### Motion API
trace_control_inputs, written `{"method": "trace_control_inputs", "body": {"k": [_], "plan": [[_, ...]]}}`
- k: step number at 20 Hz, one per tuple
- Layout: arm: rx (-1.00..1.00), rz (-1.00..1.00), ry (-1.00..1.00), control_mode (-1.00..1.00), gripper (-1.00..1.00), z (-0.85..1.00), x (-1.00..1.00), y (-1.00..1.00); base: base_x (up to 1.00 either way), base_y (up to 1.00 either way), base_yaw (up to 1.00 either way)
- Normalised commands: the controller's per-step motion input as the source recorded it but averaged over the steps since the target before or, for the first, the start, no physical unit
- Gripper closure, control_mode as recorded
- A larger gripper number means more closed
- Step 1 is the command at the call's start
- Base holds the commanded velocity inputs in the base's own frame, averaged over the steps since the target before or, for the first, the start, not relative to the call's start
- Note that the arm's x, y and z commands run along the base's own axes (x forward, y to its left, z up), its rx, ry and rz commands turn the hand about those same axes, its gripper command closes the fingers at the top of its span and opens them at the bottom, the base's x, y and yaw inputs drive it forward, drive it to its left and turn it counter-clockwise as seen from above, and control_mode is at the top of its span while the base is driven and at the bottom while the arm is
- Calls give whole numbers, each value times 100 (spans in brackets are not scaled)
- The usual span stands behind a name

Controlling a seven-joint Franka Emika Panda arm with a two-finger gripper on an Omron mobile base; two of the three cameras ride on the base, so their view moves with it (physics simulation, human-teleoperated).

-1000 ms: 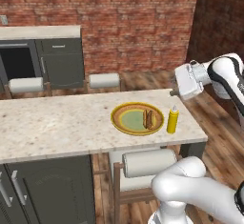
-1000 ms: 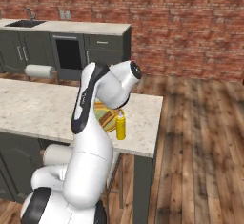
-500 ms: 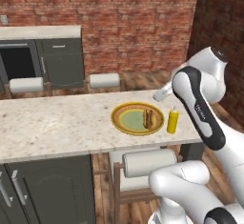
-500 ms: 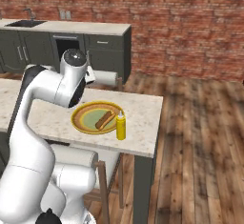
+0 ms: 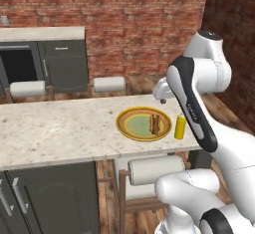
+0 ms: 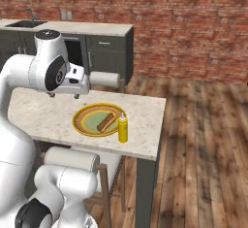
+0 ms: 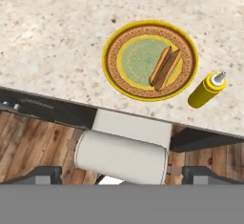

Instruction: Move the hot dog bun to the plate on the dining table and place the condiment next to that plate. Then navigate to the fridge and take the sausage and place it on the plate as well.

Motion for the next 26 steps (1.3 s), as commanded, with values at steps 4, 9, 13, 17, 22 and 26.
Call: {"method": "trace_control_inputs", "body": {"k": [4,9,13,17,22,26], "plan": [[-1,-12,2,-100,-100,-4,-58,-3,0,0,0],[0,0,-4,100,-100,0,-14,2,-51,13,2],[0,0,0,100,-100,0,0,0,-55,32,70],[0,0,0,100,-100,0,0,0,0,21,99],[0,0,0,100,-100,0,0,0,0,35,97],[0,0,0,100,-100,0,0,0,-1,63,87]]}}
